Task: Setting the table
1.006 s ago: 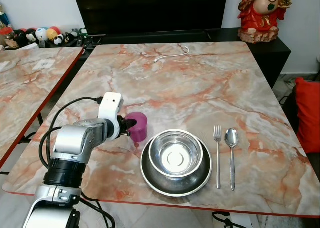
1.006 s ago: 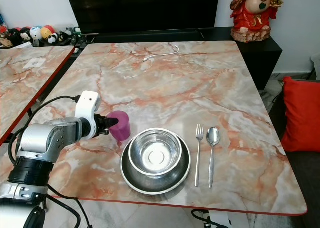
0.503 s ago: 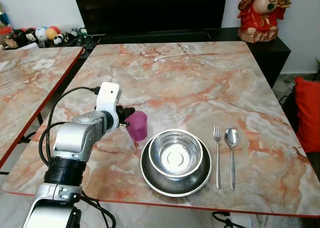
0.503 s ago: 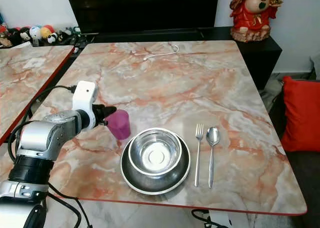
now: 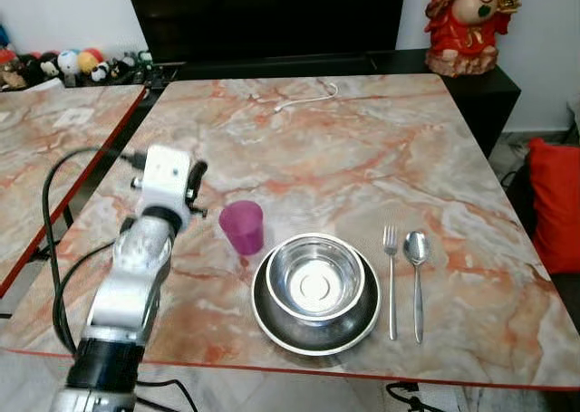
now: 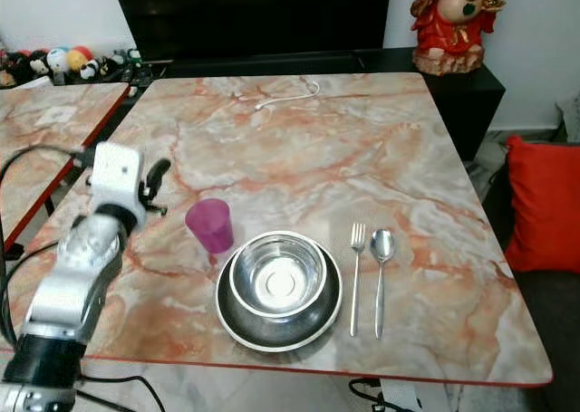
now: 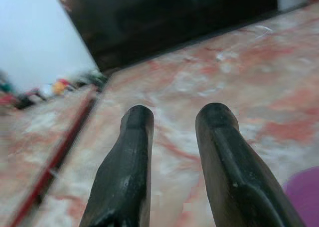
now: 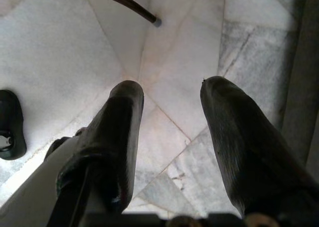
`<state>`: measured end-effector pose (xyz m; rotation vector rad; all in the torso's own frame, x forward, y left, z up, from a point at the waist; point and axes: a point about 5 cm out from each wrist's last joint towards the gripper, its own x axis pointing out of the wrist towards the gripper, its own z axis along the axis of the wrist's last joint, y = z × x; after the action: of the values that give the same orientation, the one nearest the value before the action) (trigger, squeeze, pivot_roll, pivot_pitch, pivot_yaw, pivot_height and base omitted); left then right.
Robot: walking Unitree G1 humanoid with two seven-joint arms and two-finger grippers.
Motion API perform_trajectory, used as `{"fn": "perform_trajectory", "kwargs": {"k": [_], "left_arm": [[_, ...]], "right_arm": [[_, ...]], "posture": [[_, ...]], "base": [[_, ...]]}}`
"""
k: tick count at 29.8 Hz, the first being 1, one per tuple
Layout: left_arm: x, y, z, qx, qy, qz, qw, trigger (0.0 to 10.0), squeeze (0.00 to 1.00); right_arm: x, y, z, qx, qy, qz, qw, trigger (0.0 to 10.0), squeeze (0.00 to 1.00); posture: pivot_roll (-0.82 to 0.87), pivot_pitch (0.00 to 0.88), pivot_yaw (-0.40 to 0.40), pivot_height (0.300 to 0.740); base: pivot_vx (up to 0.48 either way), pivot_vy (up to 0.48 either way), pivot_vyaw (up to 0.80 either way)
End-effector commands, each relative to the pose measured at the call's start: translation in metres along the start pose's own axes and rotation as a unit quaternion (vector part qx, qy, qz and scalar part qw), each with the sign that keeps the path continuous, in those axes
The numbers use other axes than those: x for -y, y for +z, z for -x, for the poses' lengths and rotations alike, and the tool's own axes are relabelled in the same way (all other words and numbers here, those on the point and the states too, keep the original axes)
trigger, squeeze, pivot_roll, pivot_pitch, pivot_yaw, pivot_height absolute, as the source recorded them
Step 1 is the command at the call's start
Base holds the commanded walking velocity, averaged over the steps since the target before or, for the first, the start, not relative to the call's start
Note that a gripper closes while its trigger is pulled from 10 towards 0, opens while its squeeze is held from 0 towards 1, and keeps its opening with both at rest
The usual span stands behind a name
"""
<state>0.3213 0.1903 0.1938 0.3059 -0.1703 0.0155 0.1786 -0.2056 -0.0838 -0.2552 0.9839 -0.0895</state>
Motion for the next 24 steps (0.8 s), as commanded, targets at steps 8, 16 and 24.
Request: {"fn": "perform_trajectory", "kwargs": {"k": [8,16,24], "left_arm": [[-0.010,-0.033,0.027,0.009,0.067,-0.005,0.998,10.0,0.00],[-0.006,-0.068,0.049,-0.033,0.087,0.026,0.995,10.0,0.00],[-0.008,-0.063,0.044,-0.016,0.096,0.019,0.995,10.0,0.00]], "right_arm": [[0.005,0.000,0.000,-0.003,0.000,0.005,1.000,10.0,0.00],[0.011,0.002,-0.001,-0.001,-0.002,0.014,1.000,10.0,0.00],[0.008,0.002,-0.001,0.000,0.002,0.017,1.000,10.0,0.00]], "posture": [[-0.08,0.000,0.027,0.740],[-0.08,0.000,0.010,0.740],[-0.07,0.003,0.024,0.740]], "base": [[0.000,0.000,0.00],[0.000,0.000,0.00],[0.000,0.147,0.00]]}}
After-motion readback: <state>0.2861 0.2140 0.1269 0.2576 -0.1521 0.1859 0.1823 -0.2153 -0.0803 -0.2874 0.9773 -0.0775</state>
